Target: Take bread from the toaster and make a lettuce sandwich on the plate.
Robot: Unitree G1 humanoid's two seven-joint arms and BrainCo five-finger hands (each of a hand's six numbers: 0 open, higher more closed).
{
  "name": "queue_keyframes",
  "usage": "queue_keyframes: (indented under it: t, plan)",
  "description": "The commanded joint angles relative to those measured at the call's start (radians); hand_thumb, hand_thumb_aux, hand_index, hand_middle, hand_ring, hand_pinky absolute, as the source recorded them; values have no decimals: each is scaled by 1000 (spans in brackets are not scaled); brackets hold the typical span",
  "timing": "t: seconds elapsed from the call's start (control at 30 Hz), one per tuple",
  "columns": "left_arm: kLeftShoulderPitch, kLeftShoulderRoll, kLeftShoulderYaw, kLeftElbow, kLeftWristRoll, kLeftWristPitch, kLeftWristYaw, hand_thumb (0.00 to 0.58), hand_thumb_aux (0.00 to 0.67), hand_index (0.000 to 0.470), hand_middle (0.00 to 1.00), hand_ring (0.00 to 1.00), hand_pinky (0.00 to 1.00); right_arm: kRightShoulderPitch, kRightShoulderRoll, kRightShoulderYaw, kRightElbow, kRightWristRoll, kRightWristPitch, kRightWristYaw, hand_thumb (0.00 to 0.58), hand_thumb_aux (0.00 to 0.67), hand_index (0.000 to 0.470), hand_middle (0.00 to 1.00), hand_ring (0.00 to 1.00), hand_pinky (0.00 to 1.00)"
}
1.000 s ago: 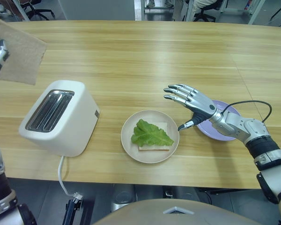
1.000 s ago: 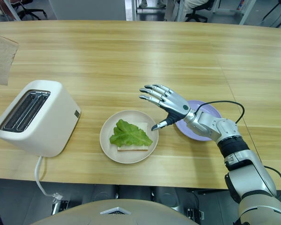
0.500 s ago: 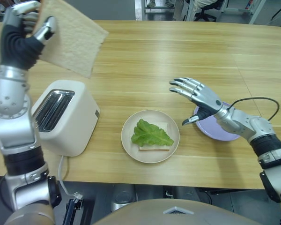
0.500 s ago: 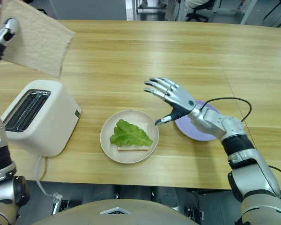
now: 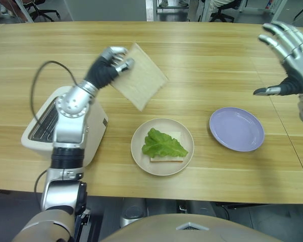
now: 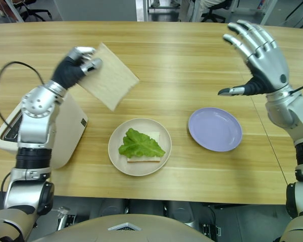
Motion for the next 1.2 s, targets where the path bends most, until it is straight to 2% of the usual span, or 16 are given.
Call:
queue_keyframes:
  t: [0.03,0.23,0.4,0.63,1.13,1.2]
  plan:
    - [-19,-17,-56,106,-17,24,-97,580,670,460,1000,1000,1000,8,23,17,-27,-29,20,13,0,0,0,0,0,0]
    - [-42,-44,-109,260,-15,29,-219,580,670,460,1000,1000,1000,2,61,47,-32,-59,36,17,0,0,0,0,0,0]
    - [-57,-23,-183,327,42,-34,-323,580,670,460,1000,1000,1000,-7,81,69,-24,-73,36,22,0,0,0,0,0,0]
    - [-151,-52,-268,466,110,-101,-414,580,670,460,1000,1000,1000,-20,96,115,6,-124,48,8,0,0,0,0,0,0]
    - [-294,-134,-335,749,256,-279,-355,580,670,460,1000,1000,1000,-26,115,139,18,-126,35,0,0,0,0,0,0,0]
    - [-299,-132,-335,777,272,-296,-343,580,670,460,941,941,941,-28,117,140,19,-124,33,2,0,0,0,0,0,0]
